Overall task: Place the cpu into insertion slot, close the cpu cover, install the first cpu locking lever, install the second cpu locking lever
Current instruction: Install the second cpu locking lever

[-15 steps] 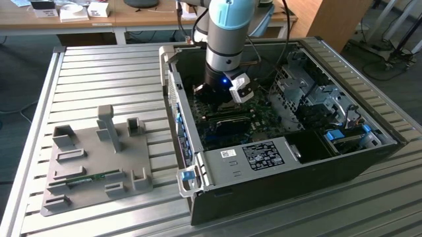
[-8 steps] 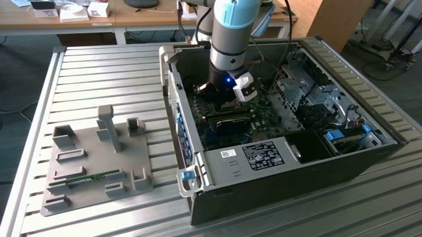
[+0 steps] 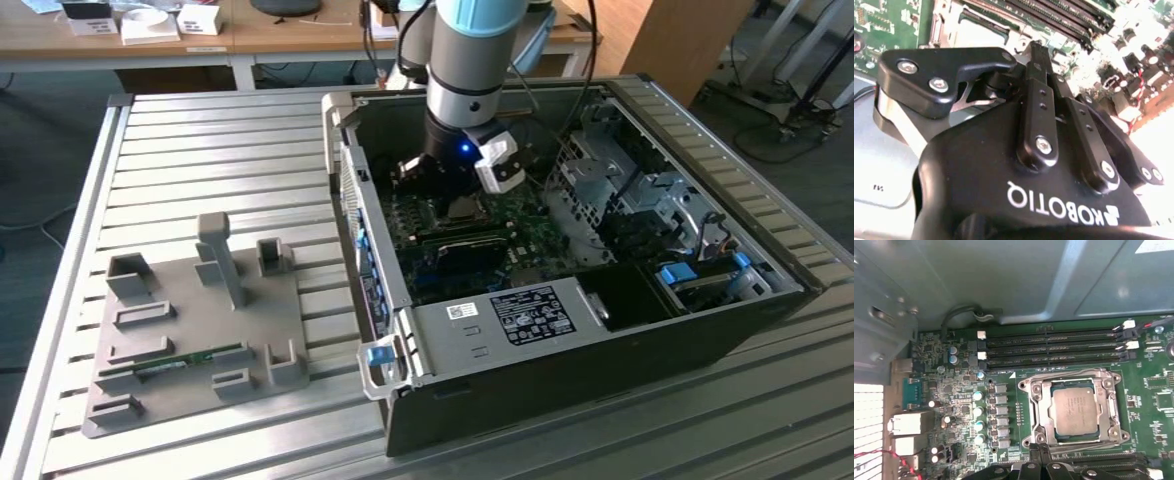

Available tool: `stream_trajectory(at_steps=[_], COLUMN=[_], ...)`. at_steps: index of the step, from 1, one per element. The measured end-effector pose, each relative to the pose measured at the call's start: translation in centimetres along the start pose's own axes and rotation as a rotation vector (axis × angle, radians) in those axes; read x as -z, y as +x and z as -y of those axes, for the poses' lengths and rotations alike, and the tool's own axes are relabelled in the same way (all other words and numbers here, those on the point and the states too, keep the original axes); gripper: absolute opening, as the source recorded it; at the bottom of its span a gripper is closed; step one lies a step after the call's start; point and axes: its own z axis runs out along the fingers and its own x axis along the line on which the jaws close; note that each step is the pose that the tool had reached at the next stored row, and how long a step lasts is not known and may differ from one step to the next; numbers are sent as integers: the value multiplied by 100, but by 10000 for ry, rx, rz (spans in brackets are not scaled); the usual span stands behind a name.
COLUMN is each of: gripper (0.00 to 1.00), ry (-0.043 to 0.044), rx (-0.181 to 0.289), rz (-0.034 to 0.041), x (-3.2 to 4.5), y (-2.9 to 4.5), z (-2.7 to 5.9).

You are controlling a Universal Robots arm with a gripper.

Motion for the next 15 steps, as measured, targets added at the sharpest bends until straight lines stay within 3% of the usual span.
stream_trajectory(at_steps=[5,15], gripper=[11,11], ry=[1,0], rx=[0,0], rz=[-1,0], x=[5,-16], y=[-27,-264], z=[-8,-62])
